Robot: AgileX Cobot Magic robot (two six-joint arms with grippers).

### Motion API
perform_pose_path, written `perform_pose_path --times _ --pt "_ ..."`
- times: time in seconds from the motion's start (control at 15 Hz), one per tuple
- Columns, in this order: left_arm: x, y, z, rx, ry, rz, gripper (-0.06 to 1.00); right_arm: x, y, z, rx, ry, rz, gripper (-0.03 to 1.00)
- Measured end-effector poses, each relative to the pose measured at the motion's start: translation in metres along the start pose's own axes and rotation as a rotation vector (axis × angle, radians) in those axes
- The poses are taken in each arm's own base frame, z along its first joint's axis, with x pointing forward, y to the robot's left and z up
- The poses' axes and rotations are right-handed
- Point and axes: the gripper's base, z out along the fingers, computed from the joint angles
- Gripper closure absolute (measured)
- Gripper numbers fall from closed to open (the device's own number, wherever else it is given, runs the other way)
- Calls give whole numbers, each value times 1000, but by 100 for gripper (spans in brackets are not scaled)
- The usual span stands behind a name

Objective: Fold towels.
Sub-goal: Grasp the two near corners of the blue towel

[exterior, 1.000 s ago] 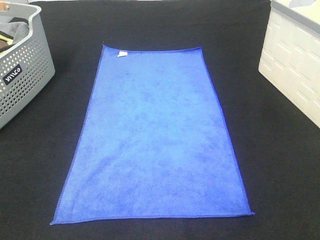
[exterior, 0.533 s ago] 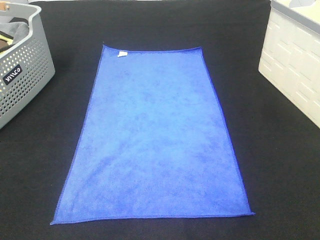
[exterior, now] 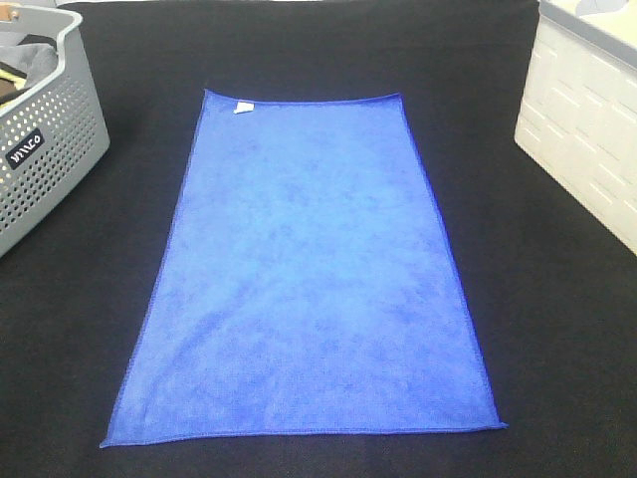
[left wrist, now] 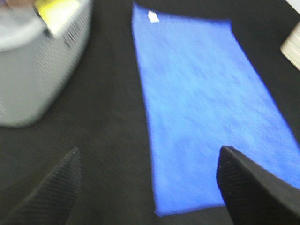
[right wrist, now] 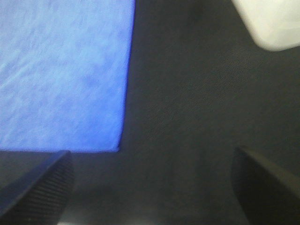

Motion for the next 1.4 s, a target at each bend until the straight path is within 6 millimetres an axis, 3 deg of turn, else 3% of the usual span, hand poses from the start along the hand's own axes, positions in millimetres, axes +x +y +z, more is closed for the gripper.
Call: perform_pose_path --times 0.33,0.4,0.6,0.87,0.93,1.4 --pt "-3 8 69 5 361 -110 19 -20 -1 69 -79 338 58 12" --pt "-2 9 74 6 386 -116 19 -21 -1 75 -91 354 58 12" --pt "4 17 118 22 526 -171 19 -27 1 111 -172 409 64 12" --pt "17 26 163 61 623 -217 19 -31 0 149 -224 426 102 12" --pt "17 26 163 61 623 -217 19 -31 0 149 -224 426 102 12" --pt "52 44 217 73 752 -272 19 -10 -6 216 -274 571 176 17"
